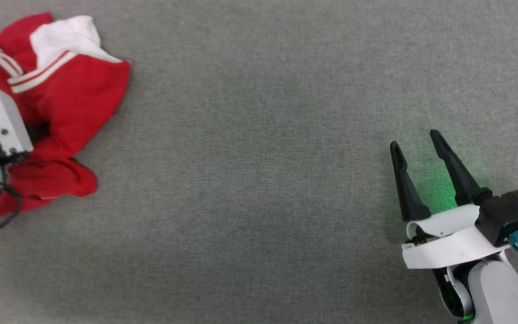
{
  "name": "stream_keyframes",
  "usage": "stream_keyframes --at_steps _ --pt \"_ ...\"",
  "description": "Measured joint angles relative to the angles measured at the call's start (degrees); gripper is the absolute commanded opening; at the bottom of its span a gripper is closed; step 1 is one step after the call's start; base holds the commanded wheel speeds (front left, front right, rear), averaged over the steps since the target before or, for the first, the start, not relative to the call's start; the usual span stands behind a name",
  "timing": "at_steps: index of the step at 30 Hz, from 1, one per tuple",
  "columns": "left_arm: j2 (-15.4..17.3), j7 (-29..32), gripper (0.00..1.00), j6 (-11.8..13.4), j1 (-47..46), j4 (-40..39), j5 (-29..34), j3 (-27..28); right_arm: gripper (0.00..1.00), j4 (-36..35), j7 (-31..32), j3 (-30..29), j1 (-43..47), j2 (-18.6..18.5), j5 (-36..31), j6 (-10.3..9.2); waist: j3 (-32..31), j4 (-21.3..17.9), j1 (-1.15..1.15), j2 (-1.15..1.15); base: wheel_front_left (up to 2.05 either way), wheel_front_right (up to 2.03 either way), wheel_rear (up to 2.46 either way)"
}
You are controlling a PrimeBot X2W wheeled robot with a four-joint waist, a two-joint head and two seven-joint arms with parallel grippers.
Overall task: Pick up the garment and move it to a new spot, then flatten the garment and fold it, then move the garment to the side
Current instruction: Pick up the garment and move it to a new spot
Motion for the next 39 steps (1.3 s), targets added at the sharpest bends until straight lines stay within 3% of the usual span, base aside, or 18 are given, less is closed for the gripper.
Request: stream_keyframes --at_steps 11,12,13,14,25,39 --pt "0.07 -3.53 0.99 -0.20 -1.47 4.59 -0.65 0.64 1.00 -1.59 0.68 0.00 -0.57 -0.11 0.00 0.00 2.12 -1.81 0.00 0.00 0.00 0.00 0.00" --pt "-0.09 -4.00 0.49 -0.32 -1.63 5.14 -0.65 0.56 1.00 -1.59 0.82 -0.08 -0.57 -0.11 0.01 0.00 1.97 -1.75 0.00 0.00 0.00 0.00 0.00" --pt "-0.12 -4.46 0.09 -0.45 -1.77 5.63 -0.63 0.37 1.00 -1.60 0.88 -0.12 -0.57 -0.10 0.01 0.00 1.78 -1.68 0.00 0.00 0.00 0.00 0.00" --pt "-0.30 -5.15 0.00 -0.45 -1.86 6.02 -0.60 0.31 1.00 -1.60 0.90 -0.18 -0.56 -0.11 0.01 0.00 1.56 -1.59 0.00 0.00 0.00 0.00 0.00" --pt "-1.21 -8.51 0.00 -3.38 -2.49 8.42 -0.12 -2.02 1.00 -0.40 1.04 -1.04 1.98 0.20 0.62 0.00 -3.81 0.27 0.00 0.00 0.00 0.00 0.00" --pt "1.20 -20.03 0.00 -5.70 -5.29 1.58 3.24 -4.77 1.00 1.79 1.01 -1.24 8.18 1.62 1.85 0.00 -15.73 3.71 0.00 0.00 0.00 0.00 0.00"
